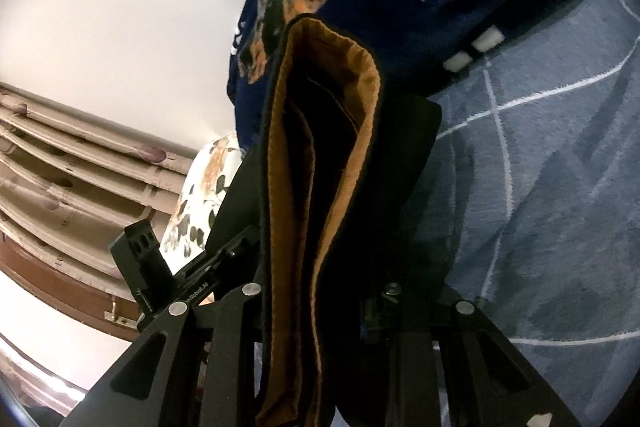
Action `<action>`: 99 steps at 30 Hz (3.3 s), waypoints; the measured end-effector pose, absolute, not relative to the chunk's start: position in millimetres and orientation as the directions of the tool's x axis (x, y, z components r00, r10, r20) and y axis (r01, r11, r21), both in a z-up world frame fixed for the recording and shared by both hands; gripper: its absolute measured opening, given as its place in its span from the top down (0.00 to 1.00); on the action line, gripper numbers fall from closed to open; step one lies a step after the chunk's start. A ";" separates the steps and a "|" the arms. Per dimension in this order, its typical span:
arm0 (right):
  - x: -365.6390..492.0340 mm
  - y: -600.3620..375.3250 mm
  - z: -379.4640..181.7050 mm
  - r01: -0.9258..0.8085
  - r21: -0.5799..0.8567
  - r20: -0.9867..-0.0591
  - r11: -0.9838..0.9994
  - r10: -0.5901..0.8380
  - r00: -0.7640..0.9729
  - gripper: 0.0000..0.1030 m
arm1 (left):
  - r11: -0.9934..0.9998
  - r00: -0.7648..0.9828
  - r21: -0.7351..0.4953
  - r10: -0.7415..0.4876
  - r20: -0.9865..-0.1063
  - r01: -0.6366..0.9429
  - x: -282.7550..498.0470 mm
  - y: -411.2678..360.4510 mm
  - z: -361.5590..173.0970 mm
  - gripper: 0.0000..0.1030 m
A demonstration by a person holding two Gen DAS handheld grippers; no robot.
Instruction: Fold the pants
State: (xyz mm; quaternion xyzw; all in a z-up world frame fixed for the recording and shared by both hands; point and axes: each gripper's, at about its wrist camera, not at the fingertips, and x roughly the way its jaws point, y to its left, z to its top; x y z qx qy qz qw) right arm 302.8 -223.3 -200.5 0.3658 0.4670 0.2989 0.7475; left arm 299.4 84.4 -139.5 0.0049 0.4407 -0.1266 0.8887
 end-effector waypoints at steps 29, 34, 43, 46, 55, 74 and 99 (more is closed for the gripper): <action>304.1 -189.7 -195.1 -0.151 0.613 -0.655 0.776 0.606 0.451 0.76 | 0.975 0.604 -0.145 -0.217 -0.767 0.166 295.8 104.1 -178.4 0.56; 300.9 -184.3 -192.5 -0.165 0.561 -0.675 0.811 0.563 0.477 0.74 | 0.964 0.598 -0.216 -0.266 -0.757 0.154 295.9 115.9 -183.9 0.53; 296.8 -180.0 -191.9 -0.173 0.523 -0.678 0.835 0.530 0.510 0.72 | 0.947 0.595 -0.287 -0.316 -0.739 0.146 295.2 125.6 -188.2 0.52; 295.3 -180.0 -191.9 -0.173 0.520 -0.676 0.836 0.527 0.515 0.71 | 0.946 0.596 -0.289 -0.317 -0.738 0.145 294.8 125.3 -188.6 0.52; 296.0 -178.0 -192.4 -0.168 0.516 -0.676 0.840 0.520 0.522 0.69 | 0.954 0.605 -0.266 -0.295 -0.739 0.140 294.2 121.3 -188.4 0.51; 291.9 -165.1 -188.7 -0.172 0.411 -0.702 0.895 0.431 0.567 0.64 | 0.957 0.609 -0.256 -0.286 -0.740 0.138 294.5 120.6 -188.4 0.51; 291.1 -163.1 -188.0 -0.179 0.375 -0.709 0.910 0.405 0.577 0.59 | 0.959 0.613 -0.249 -0.279 -0.739 0.136 294.8 121.2 -188.4 0.50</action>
